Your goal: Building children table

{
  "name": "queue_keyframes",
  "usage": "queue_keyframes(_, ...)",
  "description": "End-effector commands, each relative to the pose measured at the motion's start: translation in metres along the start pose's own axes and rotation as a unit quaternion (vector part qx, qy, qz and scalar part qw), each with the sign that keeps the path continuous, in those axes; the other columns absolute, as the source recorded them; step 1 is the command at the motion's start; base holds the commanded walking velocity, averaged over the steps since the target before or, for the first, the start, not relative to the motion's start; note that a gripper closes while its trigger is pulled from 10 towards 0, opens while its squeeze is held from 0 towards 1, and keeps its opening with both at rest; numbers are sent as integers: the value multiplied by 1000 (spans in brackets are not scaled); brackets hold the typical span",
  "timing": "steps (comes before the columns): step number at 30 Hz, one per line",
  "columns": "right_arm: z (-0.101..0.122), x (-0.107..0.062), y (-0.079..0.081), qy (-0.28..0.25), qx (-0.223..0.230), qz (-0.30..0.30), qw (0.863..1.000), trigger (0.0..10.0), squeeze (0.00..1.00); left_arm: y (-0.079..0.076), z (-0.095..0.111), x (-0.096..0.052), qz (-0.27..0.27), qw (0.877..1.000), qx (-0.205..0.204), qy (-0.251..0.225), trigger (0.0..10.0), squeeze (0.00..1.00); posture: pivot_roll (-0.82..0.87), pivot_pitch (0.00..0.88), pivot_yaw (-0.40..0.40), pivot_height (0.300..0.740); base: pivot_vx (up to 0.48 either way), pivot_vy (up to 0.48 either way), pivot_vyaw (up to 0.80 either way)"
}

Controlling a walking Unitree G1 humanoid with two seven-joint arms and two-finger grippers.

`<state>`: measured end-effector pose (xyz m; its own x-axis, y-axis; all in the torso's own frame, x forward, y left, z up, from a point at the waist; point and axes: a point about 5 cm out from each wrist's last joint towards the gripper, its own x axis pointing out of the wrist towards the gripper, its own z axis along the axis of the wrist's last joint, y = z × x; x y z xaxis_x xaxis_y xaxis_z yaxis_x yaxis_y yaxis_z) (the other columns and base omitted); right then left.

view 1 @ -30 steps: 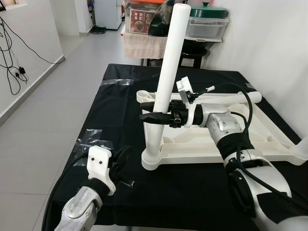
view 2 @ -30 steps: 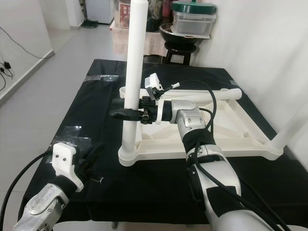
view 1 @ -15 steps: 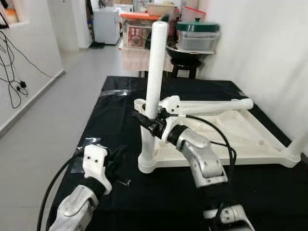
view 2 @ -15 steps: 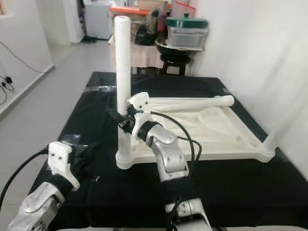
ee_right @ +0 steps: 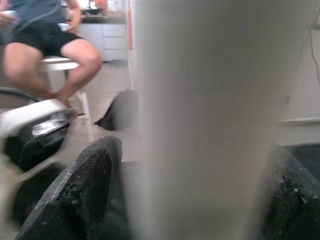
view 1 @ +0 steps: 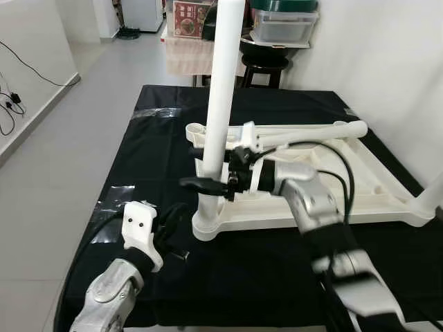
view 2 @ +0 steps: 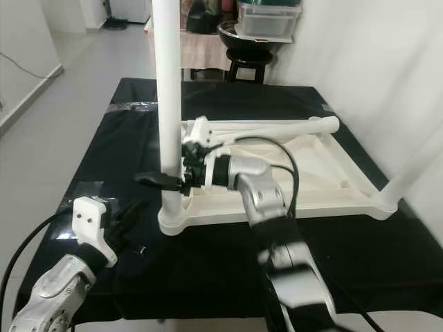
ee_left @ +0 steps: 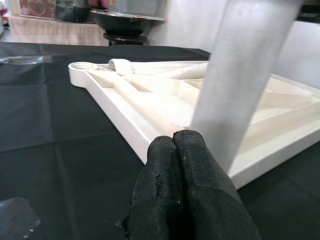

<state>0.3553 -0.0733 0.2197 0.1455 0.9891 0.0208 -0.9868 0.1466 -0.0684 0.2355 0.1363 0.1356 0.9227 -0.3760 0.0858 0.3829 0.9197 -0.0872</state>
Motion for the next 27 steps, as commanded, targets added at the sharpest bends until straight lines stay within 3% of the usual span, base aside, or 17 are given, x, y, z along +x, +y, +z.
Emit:
queue_keyframes(1,-6,-5,-5,-6,21,6,1000,10000,0,-2,-1,-1,0,1000,5,2,10000,0,98,0,-100,740,0,0,0)
queue_keyframes(4,-3,-5,-8,-12,23,12,1000,10000,0,-3,-1,-1,1,1000,4,2,10000,0,105,0,-107,740,0,0,0)
queue_keyframes(5,0,-5,-10,-19,25,14,999,6588,0,-3,0,-2,1,1000,4,1,10000,0,109,0,-110,740,0,0,0)
queue_keyframes(6,0,-5,-10,-19,25,14,999,6588,0,-3,0,-2,1,1000,4,1,10000,0,109,0,-110,740,0,0,0)
queue_keyframes(7,3,-4,-13,-30,32,15,999,0,0,-4,0,-2,2,1000,4,1,10000,0,109,0,-111,740,0,0,0)
queue_keyframes(13,7,-8,-16,-46,45,30,997,0,0,-5,0,-3,3,1000,2,1,10000,0,116,0,-113,740,0,0,0)
queue_keyframes(19,-1,-21,-17,-38,50,34,997,0,0,-5,0,-2,3,1000,1,0,10000,0,97,0,-108,740,0,0,0)
queue_keyframes(22,-15,-32,-16,-13,43,-6,999,0,0,-5,1,-2,3,1000,0,-1,10000,0,91,0,-109,740,0,0,0)
queue_keyframes(23,-26,-34,-14,16,43,-48,998,0,0,-4,2,-2,3,1000,0,-2,10000,0,80,0,-110,740,0,0,0)
queue_keyframes(24,-43,-27,-17,69,31,-198,977,0,0,-3,2,-3,4,1000,1,-2,10000,0,81,0,-109,740,0,0,0)
queue_keyframes(25,-52,-24,-19,101,12,-305,947,0,0,-2,3,-4,4,1000,1,-2,10000,0,80,0,-107,740,0,0,0)
queue_keyframes(26,-56,-23,-19,117,-4,-373,920,0,0,-1,3,-4,4,1000,1,-2,10000,0,80,0,-107,740,0,0,0)
queue_keyframes(27,-57,-23,-21,121,-11,-402,908,0,0,-1,3,-4,5,1000,2,-2,10000,0,80,0,-107,740,0,0,0)
